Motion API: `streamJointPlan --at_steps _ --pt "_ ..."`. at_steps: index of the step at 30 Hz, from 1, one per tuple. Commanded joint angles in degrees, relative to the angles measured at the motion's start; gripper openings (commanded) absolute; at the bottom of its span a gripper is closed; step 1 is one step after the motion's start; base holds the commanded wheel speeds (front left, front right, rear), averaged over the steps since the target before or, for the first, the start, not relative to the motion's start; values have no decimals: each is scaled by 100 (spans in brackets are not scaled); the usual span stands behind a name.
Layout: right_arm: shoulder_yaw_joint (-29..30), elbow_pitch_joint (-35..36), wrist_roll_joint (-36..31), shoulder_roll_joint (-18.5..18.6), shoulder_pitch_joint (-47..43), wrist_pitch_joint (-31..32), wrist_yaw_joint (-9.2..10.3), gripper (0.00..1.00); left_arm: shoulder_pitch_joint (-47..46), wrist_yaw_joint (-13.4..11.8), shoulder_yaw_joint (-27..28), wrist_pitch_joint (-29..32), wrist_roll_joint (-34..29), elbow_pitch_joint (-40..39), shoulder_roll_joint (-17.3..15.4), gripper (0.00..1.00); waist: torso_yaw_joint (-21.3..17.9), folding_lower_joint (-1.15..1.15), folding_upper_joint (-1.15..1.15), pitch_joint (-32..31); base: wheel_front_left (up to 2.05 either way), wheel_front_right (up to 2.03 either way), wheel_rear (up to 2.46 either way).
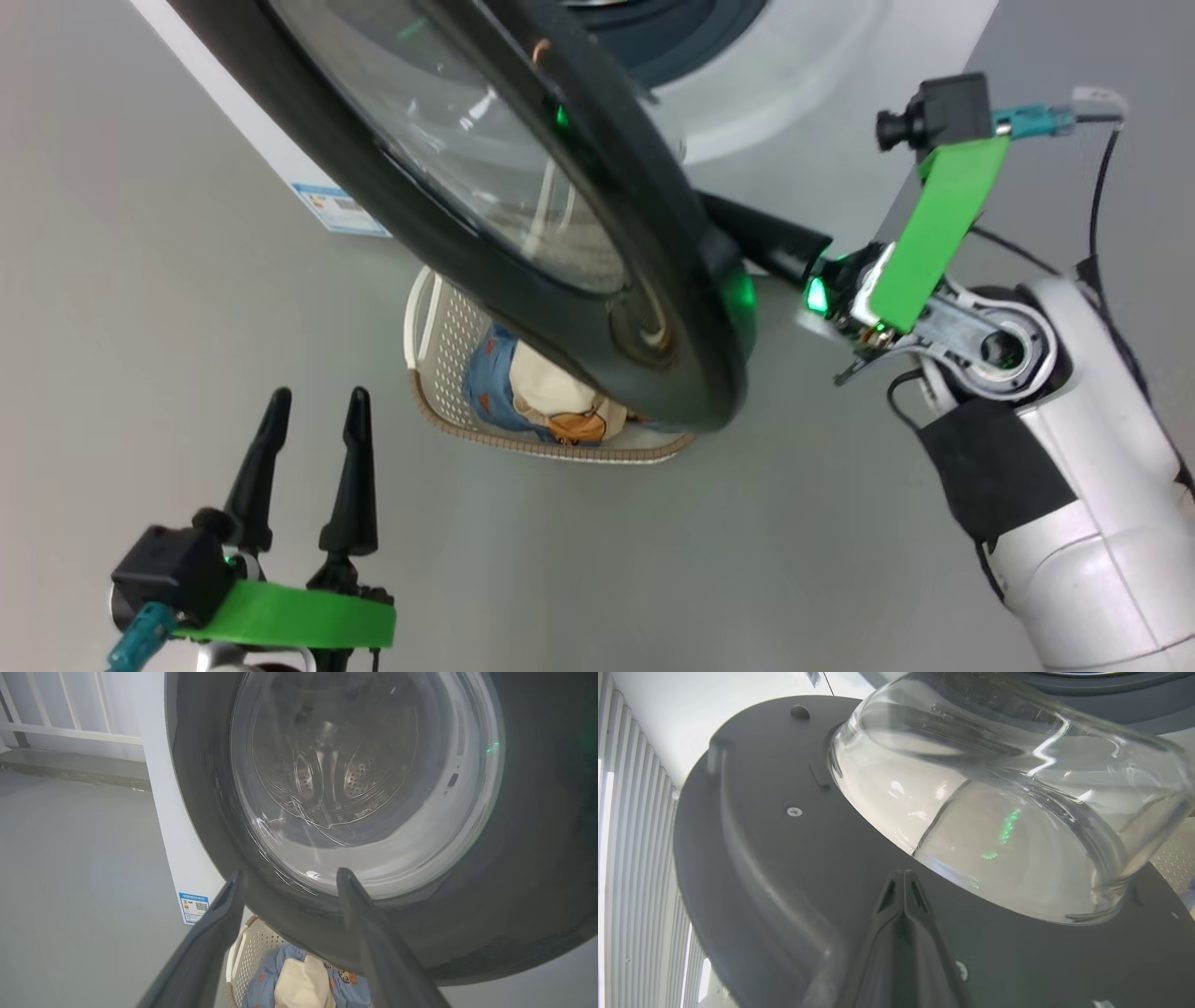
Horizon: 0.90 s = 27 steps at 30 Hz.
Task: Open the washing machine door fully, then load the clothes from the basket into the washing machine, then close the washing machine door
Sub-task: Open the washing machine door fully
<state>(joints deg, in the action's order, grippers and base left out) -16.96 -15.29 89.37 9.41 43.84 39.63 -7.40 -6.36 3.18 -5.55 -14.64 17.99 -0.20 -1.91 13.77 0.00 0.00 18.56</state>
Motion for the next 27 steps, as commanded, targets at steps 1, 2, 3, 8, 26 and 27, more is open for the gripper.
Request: streamJointPlan --at_steps 1,2,3,8,26,27 --pt "-179 209 -2 -218 -157 -22 -9 0 89 -54 169 -36 11 -86 -97 100 -3 0 0 -244 0 0 0" --pt "-217 208 -1 -249 -199 -31 -9 0 112 -54 160 -36 18 -75 -97 100 0 0 0 -301 0 0 0" --pt "-217 208 -1 -249 -199 -31 -9 0 112 -54 160 -36 18 -75 -97 100 0 0 0 -301 0 0 0" --pt "-454 196 -5 -378 -418 -39 -9 0 229 -51 130 -36 64 -35 -97 100 34 0 0 -563 0 0 0" --pt "-1079 126 130 -626 -764 -335 -9 0 392 -1 113 -36 106 -23 -97 100 172 0 0 -840 0 0 0" --pt "-1093 121 131 -628 -770 -343 -9 0 394 0 114 -36 107 -24 -97 100 178 0 0 -841 0 0 0"
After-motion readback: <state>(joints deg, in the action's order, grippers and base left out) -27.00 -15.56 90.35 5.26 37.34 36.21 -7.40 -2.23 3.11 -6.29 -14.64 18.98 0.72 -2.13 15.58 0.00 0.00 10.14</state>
